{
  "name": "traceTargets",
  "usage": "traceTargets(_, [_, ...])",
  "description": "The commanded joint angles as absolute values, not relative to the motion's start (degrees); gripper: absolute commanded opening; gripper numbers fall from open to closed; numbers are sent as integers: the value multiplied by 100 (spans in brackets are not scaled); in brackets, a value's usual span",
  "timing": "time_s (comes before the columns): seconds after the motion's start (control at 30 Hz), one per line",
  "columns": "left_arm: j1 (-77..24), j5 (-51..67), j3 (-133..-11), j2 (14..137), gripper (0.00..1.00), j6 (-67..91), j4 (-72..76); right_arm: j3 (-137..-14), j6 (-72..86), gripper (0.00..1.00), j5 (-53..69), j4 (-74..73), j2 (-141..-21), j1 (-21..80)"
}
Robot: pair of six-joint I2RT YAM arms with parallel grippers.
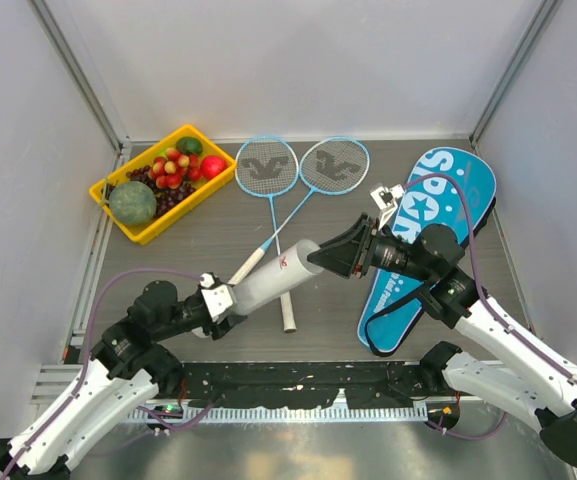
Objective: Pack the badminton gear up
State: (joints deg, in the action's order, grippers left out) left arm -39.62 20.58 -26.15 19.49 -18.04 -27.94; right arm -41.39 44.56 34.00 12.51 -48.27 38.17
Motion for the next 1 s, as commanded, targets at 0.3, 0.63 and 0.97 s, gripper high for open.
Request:
traceTargets(0.3, [-3990, 1172, -3225, 1837, 0, -1705, -1212, -4833, 4360, 62, 2586, 352, -4606, 3841])
traceTargets(0.63, [-3990, -1049, -4016, 2548, 0, -1812, -2241, -5274, 3832, 87, 688, -843, -3912, 3806])
traceTargets(0.97, [-3622, -3586, -4499, 4551, 0, -1829, -2820, -4667, 3788, 89, 115, -1213, -3358, 3806])
